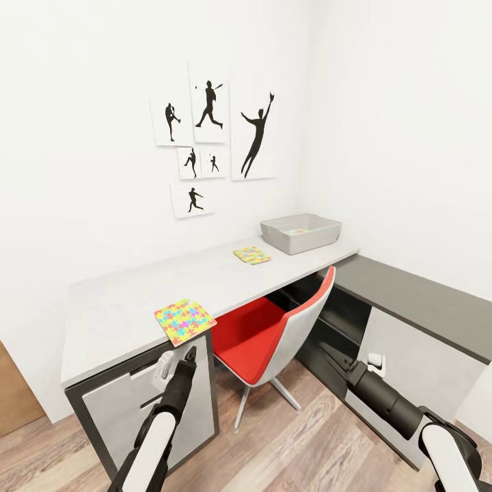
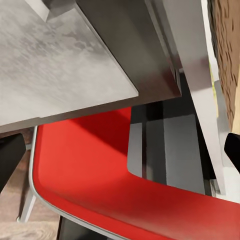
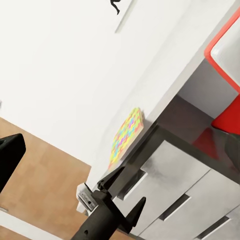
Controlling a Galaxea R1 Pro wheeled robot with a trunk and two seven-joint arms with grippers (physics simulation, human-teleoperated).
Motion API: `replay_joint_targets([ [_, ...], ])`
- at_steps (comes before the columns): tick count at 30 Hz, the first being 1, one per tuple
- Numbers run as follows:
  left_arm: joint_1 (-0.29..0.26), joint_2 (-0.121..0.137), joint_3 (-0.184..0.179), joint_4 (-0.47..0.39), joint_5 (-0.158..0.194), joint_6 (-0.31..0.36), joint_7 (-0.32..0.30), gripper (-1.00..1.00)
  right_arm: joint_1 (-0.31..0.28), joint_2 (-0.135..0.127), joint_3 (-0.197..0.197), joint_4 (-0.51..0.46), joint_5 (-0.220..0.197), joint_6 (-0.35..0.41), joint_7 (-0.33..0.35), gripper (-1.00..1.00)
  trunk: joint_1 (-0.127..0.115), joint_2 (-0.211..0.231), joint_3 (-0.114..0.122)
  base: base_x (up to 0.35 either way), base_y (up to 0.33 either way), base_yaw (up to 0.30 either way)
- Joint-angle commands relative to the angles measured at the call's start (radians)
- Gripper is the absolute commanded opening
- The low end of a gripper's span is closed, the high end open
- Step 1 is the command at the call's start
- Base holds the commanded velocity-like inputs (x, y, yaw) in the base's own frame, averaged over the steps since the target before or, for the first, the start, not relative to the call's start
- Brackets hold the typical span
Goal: Put all the toys in the child's room - the three board games (two on the bed and one on the table), the two jigsaw puzzles on the table, and the tennis ball on the table - inside the toy box on the table in the child's room.
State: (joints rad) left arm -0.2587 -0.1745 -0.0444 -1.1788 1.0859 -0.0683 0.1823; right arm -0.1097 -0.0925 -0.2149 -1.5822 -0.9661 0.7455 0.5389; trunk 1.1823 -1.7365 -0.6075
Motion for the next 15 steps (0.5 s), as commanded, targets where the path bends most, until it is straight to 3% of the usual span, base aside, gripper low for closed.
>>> replay_joint_targets([
  [1,-0.001,0.0,-0.002,-0.001,0.009,-0.006,0.004,1.0,-0.001,0.0,-0.001,0.0,-0.003,0.007,0.001,1.0,0.0,-0.001,-0.001,0.0,0.0,0.0],
  [15,-0.001,0.0,0.001,-0.001,0.009,-0.005,0.004,1.0,-0.001,0.0,-0.001,0.0,-0.003,0.007,0.001,1.0,0.0,-0.001,-0.001,0.044,0.0,0.0],
])
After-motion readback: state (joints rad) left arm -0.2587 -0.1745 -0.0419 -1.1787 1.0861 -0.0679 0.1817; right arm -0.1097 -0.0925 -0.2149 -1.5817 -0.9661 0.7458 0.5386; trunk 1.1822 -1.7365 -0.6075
